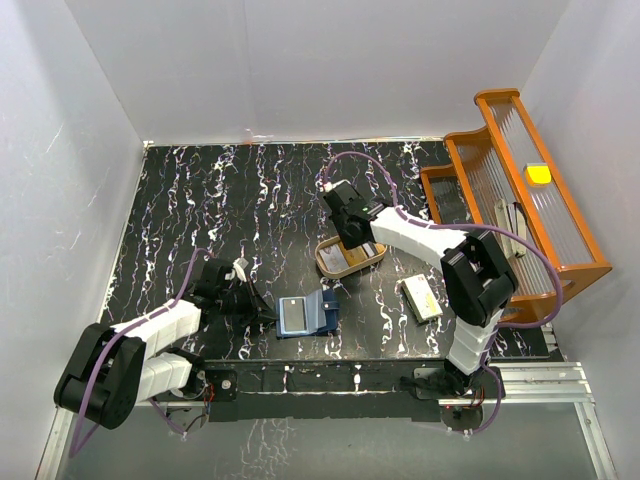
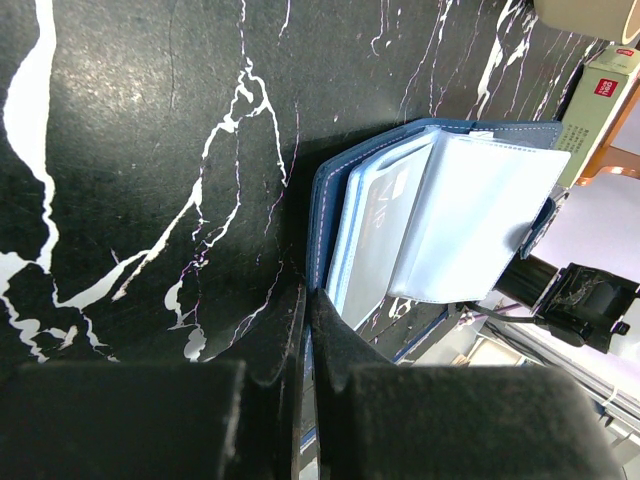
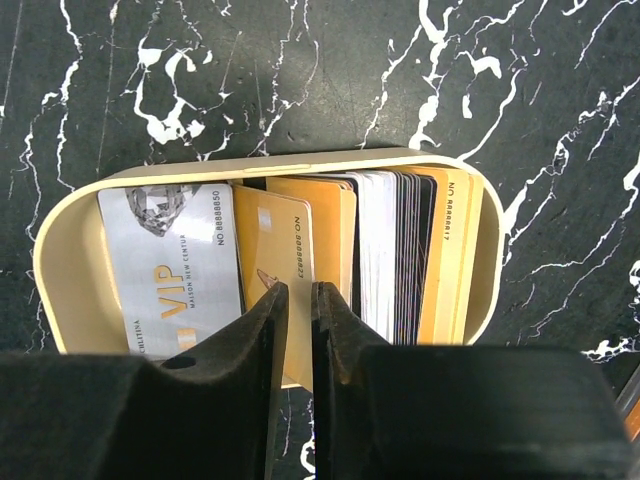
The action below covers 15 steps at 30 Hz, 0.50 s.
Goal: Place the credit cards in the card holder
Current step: Pick up the credit card from the storage box.
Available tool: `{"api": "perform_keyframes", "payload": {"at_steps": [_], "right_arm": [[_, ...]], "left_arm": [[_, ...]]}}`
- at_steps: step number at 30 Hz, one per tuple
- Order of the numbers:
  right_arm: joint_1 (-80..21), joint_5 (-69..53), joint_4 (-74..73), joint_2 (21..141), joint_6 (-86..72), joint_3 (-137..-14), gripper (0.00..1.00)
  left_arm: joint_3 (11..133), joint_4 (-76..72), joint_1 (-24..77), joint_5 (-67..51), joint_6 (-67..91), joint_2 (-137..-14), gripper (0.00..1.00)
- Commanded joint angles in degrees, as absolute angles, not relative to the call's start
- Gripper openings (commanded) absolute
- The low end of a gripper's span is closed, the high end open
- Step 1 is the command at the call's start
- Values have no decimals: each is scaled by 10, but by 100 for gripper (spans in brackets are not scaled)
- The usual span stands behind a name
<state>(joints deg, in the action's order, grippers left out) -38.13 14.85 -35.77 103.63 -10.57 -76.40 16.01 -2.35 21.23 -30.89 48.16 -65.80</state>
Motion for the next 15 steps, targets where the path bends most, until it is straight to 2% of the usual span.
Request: {"api": "perform_keyframes", "payload": {"at_steps": [1,15], "right_arm": [[-383,108,-328,1009,-111,-775,15],[-383,59,-312,1006,-134,-759,18]], "left_arm": [[164,-12,215,-314,481,-645,0],[164,-14,215,-313,482,-646,0]]}}
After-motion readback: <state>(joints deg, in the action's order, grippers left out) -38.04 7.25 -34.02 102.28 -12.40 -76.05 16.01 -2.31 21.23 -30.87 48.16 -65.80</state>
